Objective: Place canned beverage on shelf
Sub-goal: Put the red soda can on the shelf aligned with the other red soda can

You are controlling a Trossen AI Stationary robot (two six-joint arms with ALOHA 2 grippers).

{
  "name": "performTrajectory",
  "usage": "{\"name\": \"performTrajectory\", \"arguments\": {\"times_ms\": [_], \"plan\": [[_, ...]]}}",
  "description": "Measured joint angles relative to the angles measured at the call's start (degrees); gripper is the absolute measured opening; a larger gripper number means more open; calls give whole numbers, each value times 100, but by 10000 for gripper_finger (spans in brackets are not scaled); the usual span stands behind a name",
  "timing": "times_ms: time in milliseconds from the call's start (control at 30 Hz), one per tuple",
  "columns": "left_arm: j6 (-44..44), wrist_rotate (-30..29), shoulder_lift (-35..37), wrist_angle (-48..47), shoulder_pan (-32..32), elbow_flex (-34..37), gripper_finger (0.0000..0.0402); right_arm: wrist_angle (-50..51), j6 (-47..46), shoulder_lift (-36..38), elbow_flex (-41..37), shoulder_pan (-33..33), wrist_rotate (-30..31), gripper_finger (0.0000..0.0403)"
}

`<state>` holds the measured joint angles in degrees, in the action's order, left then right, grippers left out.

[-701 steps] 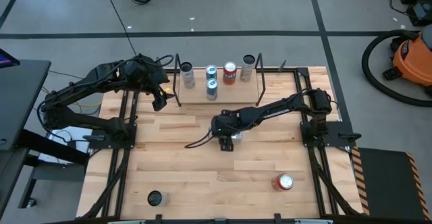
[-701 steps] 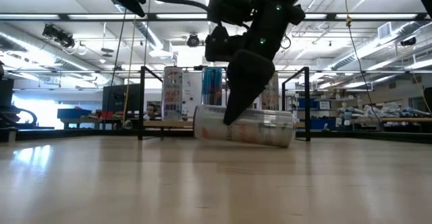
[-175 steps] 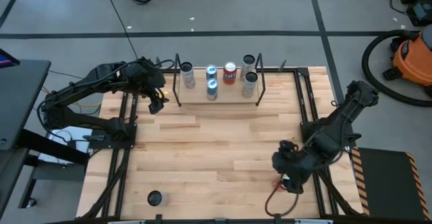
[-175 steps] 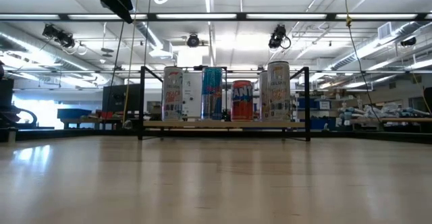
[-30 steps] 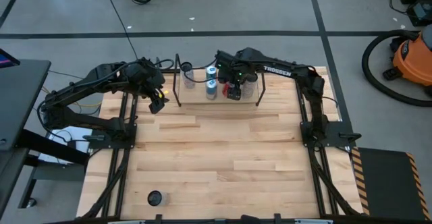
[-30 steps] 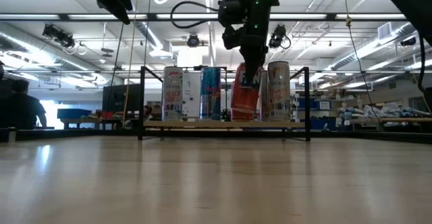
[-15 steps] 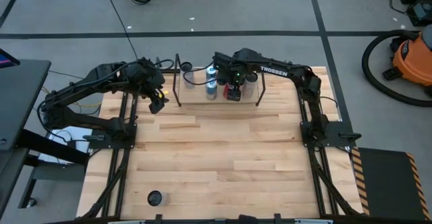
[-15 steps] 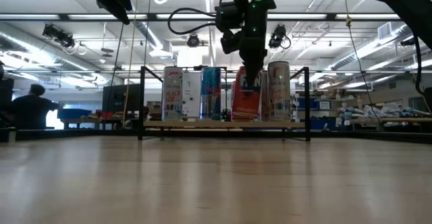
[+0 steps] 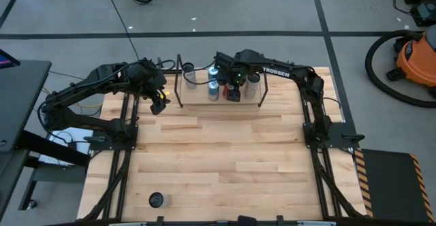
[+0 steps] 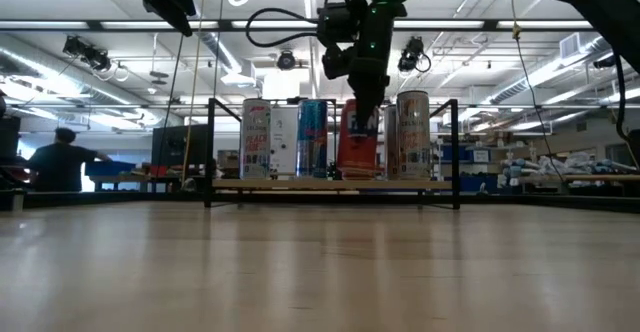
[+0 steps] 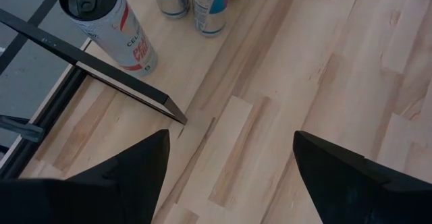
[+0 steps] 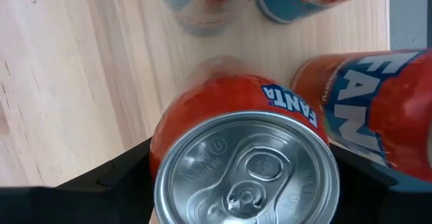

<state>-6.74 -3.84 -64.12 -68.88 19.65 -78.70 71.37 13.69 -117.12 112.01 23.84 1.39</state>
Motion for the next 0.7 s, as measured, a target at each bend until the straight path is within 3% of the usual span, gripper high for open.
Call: {"name": "performTrajectory", "arguments": {"times_ms": [700], "plan": [[4, 1, 0, -42, -1, 0, 316, -121, -149, 9, -282, 66, 93, 333]]}}
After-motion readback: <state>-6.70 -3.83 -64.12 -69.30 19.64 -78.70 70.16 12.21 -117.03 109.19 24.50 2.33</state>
